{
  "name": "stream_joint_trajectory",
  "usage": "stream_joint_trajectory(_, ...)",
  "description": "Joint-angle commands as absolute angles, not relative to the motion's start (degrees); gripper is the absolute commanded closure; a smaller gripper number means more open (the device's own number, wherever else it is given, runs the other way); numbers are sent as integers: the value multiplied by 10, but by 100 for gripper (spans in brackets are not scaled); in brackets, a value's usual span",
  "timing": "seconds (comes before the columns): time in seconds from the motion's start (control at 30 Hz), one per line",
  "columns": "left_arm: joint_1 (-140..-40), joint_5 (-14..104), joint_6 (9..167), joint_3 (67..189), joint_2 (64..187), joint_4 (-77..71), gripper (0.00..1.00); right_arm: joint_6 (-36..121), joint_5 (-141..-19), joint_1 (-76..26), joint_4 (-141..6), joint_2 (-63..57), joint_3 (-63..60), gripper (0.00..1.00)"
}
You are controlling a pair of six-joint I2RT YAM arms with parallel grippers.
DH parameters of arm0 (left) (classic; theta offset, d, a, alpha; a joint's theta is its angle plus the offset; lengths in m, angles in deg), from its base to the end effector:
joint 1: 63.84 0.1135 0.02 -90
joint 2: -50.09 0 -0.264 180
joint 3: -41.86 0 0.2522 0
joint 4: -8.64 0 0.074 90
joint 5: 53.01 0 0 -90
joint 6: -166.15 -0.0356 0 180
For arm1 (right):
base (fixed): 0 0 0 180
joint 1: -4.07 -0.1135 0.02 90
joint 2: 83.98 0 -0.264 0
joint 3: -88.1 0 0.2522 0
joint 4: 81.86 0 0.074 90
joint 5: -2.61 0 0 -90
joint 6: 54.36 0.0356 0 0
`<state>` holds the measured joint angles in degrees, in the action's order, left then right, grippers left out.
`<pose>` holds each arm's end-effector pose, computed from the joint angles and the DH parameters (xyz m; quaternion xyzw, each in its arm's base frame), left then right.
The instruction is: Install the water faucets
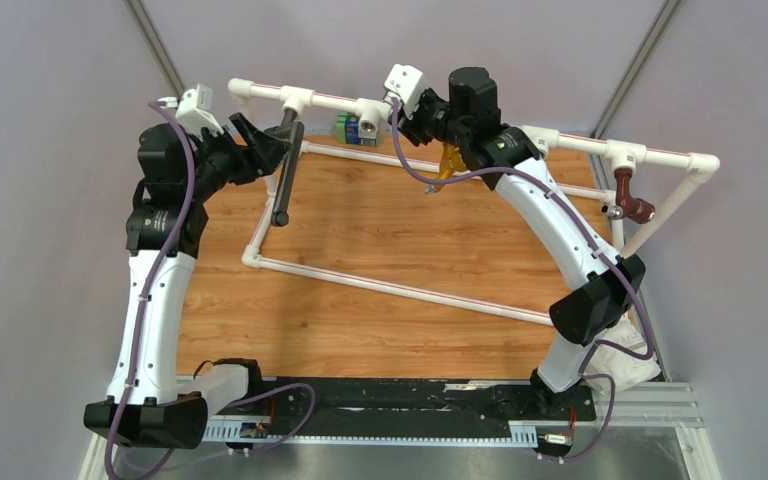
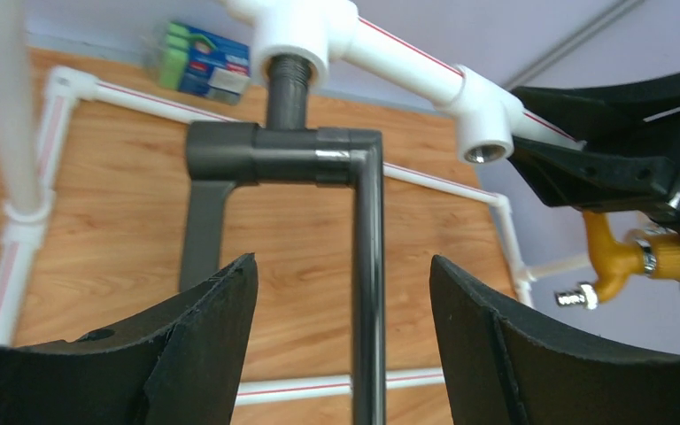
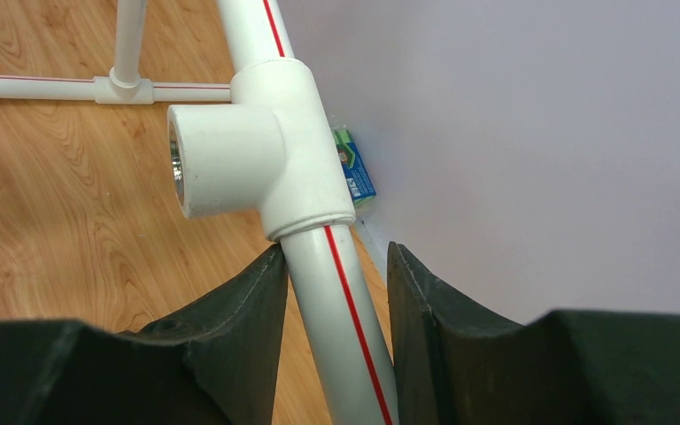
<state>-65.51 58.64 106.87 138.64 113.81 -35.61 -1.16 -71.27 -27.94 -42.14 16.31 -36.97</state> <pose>0.2191 -0.0195 0.4670 -0.0749 0.7646 -0.3133 0.5583 0.3345 0.2208 0.4511 -0.5141 0.5996 0.0859 0.6073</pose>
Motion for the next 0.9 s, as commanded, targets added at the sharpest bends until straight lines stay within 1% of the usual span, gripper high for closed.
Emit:
stream_joint_trajectory(0.0, -652, 698, 1163, 1341, 1116, -233, 23, 50, -658, -307, -357, 175, -351, 100)
stream_joint_trajectory(0.27, -652, 704, 1187, 1310, 1148, -215, 27, 50, -659, -307, -357, 173, -350, 100)
stream_joint_trajectory(0.33, -652, 709, 1191, 1302, 1152, -203, 32, 50, -659, -308, -358, 173, -350, 100)
stream_joint_trajectory(0.37, -653, 713, 1198, 1299, 1153, -193, 36, 50, -659, -307, -358, 174, -349, 100)
stream_joint_trajectory(0.47, -661, 716, 1203, 1289, 1161, -183, 41, 50, -657, -307, -357, 176, -350, 100)
stream_joint_trajectory(0.53, -671, 711, 1193, 1294, 1170, -190, 47, 50, -656, -307, -357, 176, -351, 100)
stream_joint_trajectory(0.6, -680, 703, 1181, 1301, 1178, -203, 58, 50, -657, -308, -358, 175, -350, 100)
stream_joint_trajectory(0.67, -687, 695, 1165, 1312, 1185, -218, 74, 50, -659, -308, -357, 175, -349, 100)
stream_joint_trajectory(0.7, -687, 688, 1159, 1317, 1188, -232, 79, 50, -659, -308, -358, 175, -349, 100)
stream_joint_trajectory(0.73, -688, 684, 1146, 1330, 1193, -243, 89, 50, -659, -307, -358, 175, -349, 100)
stream_joint_trajectory(0.8, -688, 670, 1124, 1353, 1207, -279, 100, 50, -659, -308, -357, 175, -349, 100)
stream_joint_trajectory(0.87, -695, 647, 1099, 1381, 1220, -328, 100, 50, -659, -308, -357, 177, -349, 100)
